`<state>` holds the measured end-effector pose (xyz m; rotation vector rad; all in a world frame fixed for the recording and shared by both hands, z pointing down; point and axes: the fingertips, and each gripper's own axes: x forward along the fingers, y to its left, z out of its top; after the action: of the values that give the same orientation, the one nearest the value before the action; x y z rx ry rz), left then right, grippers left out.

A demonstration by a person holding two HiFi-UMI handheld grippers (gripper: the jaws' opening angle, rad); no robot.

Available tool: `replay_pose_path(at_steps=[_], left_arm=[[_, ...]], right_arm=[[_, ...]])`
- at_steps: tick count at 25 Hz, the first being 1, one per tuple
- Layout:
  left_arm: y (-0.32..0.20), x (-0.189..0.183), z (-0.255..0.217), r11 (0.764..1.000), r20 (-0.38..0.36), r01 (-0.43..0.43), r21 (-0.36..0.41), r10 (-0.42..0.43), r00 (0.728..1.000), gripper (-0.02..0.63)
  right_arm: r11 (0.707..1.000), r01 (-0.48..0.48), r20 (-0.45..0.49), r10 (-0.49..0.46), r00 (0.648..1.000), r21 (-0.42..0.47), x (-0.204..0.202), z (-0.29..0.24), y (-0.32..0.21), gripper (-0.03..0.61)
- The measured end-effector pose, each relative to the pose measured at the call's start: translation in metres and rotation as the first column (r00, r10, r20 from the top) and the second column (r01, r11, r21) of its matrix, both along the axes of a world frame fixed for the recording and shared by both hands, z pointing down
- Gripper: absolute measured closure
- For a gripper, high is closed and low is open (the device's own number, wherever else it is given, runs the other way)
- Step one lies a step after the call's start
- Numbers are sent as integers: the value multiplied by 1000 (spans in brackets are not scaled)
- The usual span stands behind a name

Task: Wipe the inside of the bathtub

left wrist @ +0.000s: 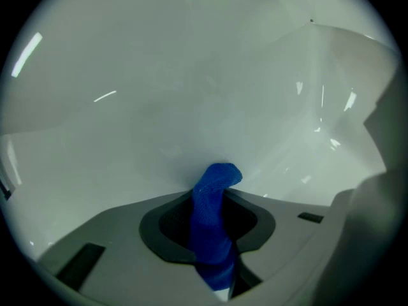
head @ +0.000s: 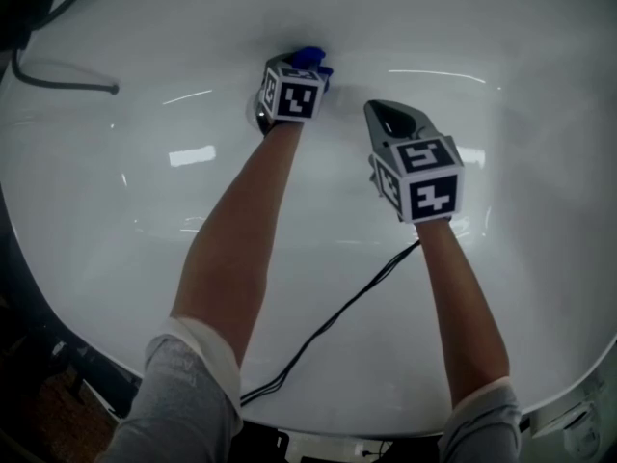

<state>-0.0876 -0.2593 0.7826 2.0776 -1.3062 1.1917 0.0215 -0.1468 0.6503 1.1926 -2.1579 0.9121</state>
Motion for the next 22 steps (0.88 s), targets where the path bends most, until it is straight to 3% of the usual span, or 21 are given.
replay_pose_path(at_steps=[9,22], left_arm=[[-11,5,-77,991,-37,59,123,-55,998,512],[-62,23,-276,945,-48,35,326,-20,999,511]], right_arm=[[998,-12,3,12,1000,65,16,-62,-4,580],[989,-36,23,33,999,145,19,-191,7,580]])
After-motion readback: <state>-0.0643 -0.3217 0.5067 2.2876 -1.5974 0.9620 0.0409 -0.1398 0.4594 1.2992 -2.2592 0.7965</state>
